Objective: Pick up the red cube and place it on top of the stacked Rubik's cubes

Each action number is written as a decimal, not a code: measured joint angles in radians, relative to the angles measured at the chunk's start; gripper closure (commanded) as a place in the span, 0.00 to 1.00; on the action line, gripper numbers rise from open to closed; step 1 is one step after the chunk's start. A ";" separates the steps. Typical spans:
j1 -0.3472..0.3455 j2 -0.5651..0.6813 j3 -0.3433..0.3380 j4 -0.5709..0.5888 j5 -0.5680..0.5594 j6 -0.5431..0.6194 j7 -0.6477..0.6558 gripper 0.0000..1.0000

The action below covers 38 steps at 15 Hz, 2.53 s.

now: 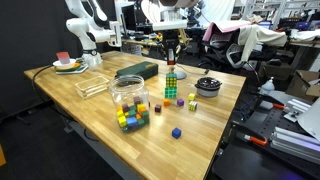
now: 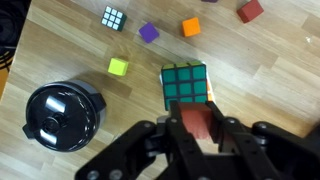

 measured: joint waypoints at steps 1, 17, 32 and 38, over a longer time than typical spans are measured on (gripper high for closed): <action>-0.008 0.018 0.004 0.008 0.004 -0.002 -0.001 0.93; -0.030 0.106 0.027 0.071 0.015 -0.020 -0.006 0.93; -0.030 0.123 0.041 0.071 0.016 -0.057 -0.006 0.93; -0.039 0.133 0.040 0.084 0.019 -0.058 -0.012 0.39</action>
